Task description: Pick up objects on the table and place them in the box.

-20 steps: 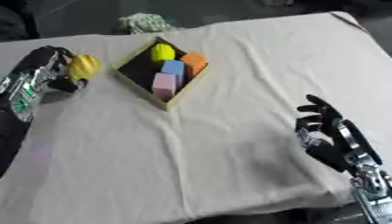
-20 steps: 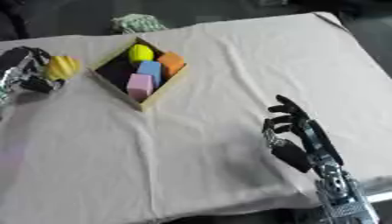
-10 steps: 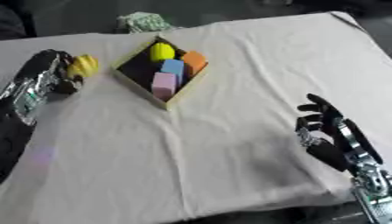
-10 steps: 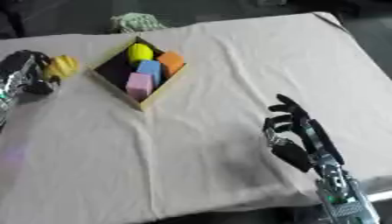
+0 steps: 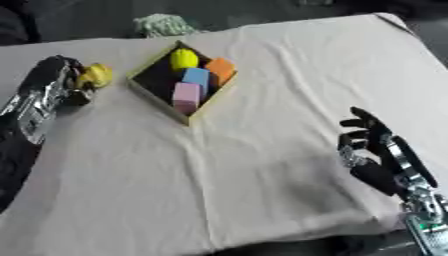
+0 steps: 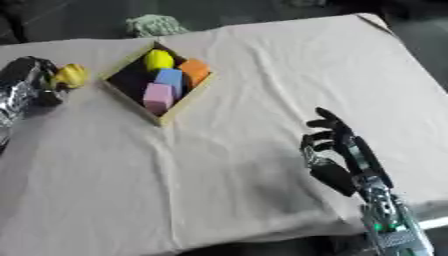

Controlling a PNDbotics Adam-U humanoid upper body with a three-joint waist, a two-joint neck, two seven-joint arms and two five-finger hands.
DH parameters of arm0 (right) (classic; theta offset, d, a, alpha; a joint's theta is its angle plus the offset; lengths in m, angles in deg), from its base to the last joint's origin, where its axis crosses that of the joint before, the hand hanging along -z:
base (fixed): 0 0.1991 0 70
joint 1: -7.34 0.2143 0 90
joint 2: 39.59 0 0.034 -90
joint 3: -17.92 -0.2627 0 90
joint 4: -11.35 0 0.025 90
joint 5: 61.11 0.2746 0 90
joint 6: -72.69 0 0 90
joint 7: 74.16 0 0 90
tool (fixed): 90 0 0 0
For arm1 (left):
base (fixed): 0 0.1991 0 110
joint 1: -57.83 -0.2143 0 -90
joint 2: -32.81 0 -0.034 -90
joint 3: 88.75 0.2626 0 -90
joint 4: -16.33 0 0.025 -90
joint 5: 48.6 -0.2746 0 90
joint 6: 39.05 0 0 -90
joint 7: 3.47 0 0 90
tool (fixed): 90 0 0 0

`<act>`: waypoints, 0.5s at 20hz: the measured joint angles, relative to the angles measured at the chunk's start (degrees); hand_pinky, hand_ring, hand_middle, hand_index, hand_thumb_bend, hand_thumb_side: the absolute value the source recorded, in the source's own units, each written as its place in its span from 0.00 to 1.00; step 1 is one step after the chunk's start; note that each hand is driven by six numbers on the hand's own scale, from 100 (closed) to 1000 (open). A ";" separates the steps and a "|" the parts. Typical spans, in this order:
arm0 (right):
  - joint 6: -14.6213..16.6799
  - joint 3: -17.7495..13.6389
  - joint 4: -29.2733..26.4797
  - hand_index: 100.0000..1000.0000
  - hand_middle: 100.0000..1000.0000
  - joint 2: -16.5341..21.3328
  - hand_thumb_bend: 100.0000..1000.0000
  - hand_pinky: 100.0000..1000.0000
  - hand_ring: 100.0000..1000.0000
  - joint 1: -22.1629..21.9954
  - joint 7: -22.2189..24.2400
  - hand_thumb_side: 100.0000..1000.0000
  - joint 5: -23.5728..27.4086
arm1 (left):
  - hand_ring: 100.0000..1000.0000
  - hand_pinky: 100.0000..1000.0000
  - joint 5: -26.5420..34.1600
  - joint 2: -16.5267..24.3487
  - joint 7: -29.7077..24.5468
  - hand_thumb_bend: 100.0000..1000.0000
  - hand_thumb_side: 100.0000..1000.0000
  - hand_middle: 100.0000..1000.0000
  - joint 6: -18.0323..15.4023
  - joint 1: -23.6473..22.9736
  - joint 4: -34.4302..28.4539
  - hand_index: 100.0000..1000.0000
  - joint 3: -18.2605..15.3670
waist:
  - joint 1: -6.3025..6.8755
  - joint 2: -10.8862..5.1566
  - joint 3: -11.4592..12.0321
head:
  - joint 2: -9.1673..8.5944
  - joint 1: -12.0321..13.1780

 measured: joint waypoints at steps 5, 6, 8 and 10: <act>0.00 -0.18 0.00 0.98 0.76 0.00 0.00 0.62 0.70 -0.01 0.00 0.32 -0.02 | 0.28 0.29 3.64 0.95 -0.03 0.00 0.00 0.22 -0.60 1.38 -6.76 0.46 2.00 | 0.26 -0.05 0.18 | 0.00 -0.32; 0.01 -0.20 0.00 0.98 0.76 0.00 0.00 0.62 0.70 -0.01 0.00 0.32 -0.02 | 0.28 0.29 4.15 0.95 -0.29 0.00 0.00 0.22 -0.78 1.60 -7.98 0.46 2.59 | 0.25 -0.11 0.17 | 0.00 -0.32; 0.02 -0.20 0.00 0.98 0.76 0.00 0.00 0.62 0.70 -0.01 0.01 0.32 -0.02 | 0.28 0.29 5.02 0.79 -1.15 0.00 0.00 0.23 -1.22 2.05 -10.03 0.46 3.79 | 0.24 -0.23 0.13 | 0.00 -0.32; 0.04 -0.20 0.00 0.98 0.76 0.00 0.00 0.62 0.70 -0.01 0.04 0.32 -0.02 | 0.29 0.29 5.61 -0.03 -2.30 0.00 0.00 0.23 -1.71 2.50 -11.27 0.46 5.05 | 0.23 -0.33 0.01 | 0.00 -0.30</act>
